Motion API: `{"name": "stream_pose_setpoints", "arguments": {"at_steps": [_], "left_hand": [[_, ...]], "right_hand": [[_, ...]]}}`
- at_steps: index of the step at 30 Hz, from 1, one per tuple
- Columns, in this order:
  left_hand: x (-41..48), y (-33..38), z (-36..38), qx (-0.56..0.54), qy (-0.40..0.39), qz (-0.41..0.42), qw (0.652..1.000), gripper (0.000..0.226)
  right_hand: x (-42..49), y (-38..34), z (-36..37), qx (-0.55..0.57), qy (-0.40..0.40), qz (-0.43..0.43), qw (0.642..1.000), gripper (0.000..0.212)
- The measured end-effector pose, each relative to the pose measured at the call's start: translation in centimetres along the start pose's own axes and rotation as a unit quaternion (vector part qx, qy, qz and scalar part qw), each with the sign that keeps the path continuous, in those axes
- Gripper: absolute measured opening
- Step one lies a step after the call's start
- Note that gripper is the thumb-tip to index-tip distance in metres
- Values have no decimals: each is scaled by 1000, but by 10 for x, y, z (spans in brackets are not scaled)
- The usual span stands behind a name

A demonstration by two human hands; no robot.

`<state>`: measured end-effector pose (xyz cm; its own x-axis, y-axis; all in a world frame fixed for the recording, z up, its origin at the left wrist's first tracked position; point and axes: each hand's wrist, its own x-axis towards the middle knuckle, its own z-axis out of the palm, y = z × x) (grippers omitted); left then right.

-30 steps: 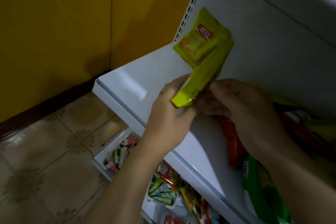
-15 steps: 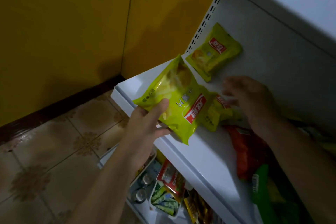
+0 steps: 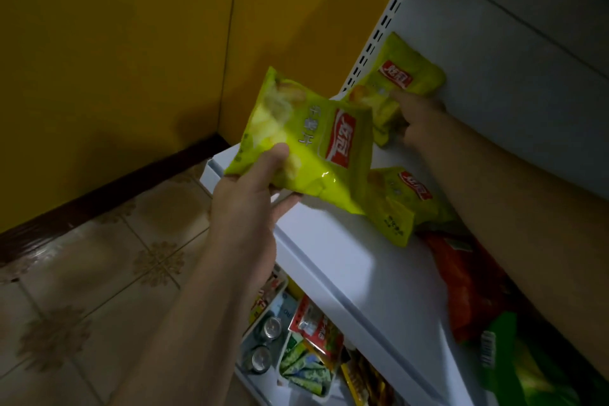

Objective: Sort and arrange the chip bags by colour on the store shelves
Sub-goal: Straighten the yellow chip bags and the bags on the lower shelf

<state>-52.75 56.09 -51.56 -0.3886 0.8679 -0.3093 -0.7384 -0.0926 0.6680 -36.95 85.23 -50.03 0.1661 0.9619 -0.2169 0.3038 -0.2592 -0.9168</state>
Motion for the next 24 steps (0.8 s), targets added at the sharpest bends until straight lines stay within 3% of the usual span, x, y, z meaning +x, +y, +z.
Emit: {"name": "stream_pose_setpoints", "arguments": {"at_steps": [4,9,15,20,24], "left_hand": [[-1,-2,-8,47,10,10,999,18],[-6,3,-16,34,14,19,999,38],[-17,20,-30,-22,12,-13,1000,53],[-39,28,-42,42,-21,-55,997,54],[-69,36,-46,61,-41,-78,994,73]], "right_hand": [[-19,-5,10,35,23,6,999,66],[-103,-14,12,30,-33,-106,993,6],[-197,-1,-6,44,-92,-146,984,19],[-246,5,-12,28,-98,-135,986,29],[-282,11,-19,26,-115,-106,987,9]]}}
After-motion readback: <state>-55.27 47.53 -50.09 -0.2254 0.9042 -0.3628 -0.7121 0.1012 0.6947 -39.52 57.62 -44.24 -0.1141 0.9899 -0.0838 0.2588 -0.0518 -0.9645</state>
